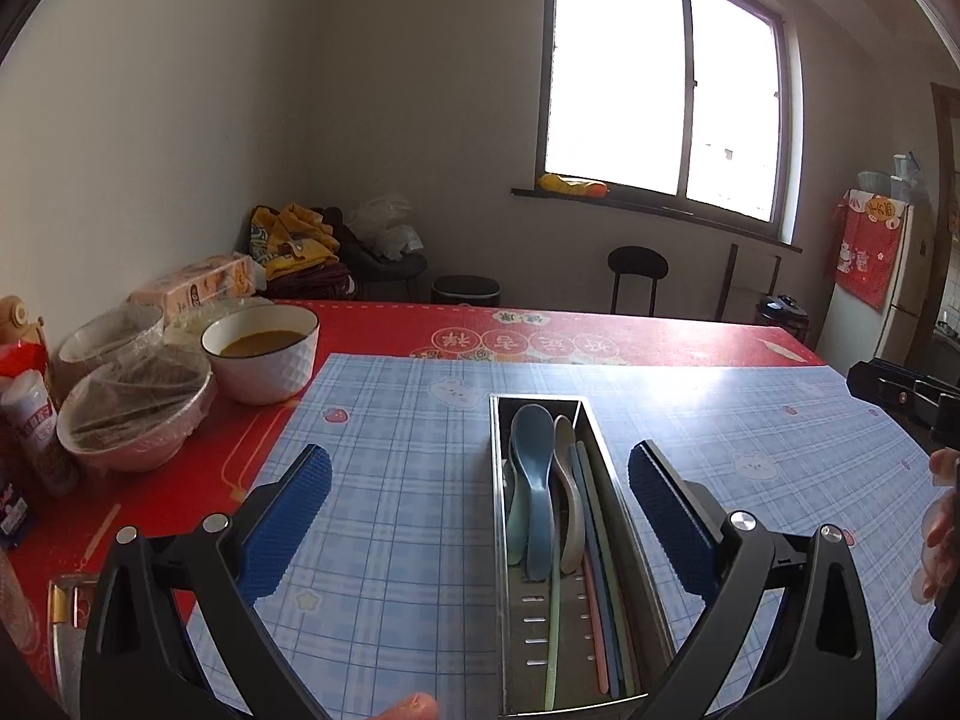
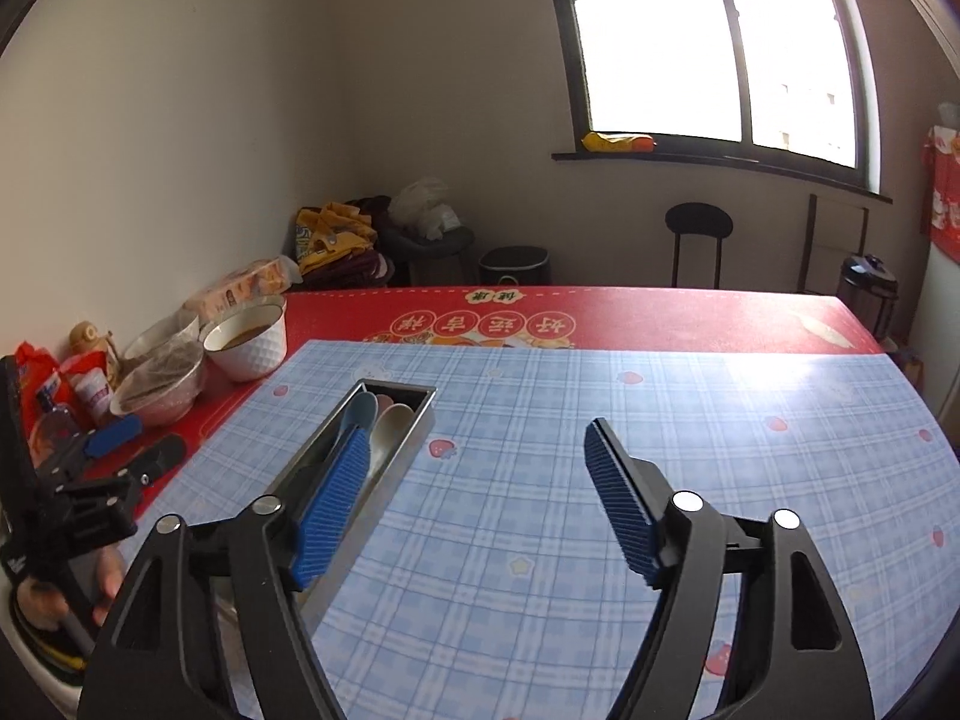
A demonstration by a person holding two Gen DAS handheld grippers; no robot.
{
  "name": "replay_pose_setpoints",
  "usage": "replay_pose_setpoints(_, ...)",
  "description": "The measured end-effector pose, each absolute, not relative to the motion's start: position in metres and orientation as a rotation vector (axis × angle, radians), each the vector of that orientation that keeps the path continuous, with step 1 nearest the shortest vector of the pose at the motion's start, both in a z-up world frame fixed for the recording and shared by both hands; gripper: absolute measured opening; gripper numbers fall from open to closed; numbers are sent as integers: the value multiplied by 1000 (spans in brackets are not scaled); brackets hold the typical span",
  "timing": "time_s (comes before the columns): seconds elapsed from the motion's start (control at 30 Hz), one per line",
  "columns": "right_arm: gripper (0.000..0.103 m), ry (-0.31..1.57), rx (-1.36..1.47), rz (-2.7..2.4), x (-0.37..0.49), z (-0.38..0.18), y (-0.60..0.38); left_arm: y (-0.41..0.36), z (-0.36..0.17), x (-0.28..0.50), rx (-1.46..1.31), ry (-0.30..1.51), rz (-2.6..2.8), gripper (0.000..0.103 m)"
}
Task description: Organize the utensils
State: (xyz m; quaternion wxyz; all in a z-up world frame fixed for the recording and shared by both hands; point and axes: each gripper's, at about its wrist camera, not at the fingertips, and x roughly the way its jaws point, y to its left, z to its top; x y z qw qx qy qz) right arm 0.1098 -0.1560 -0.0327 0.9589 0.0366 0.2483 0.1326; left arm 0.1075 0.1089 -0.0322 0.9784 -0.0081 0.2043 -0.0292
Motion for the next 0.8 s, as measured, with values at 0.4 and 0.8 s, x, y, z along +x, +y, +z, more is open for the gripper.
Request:
replay_pose_setpoints(0.4, 88, 330, 67, 146, 67, -4, -193, 41, 15, 77, 125, 284, -82, 97)
replay_pose_setpoints(0.8, 88, 343, 110, 111, 48, -9, -217, 14, 18, 64, 112, 295, -123, 97)
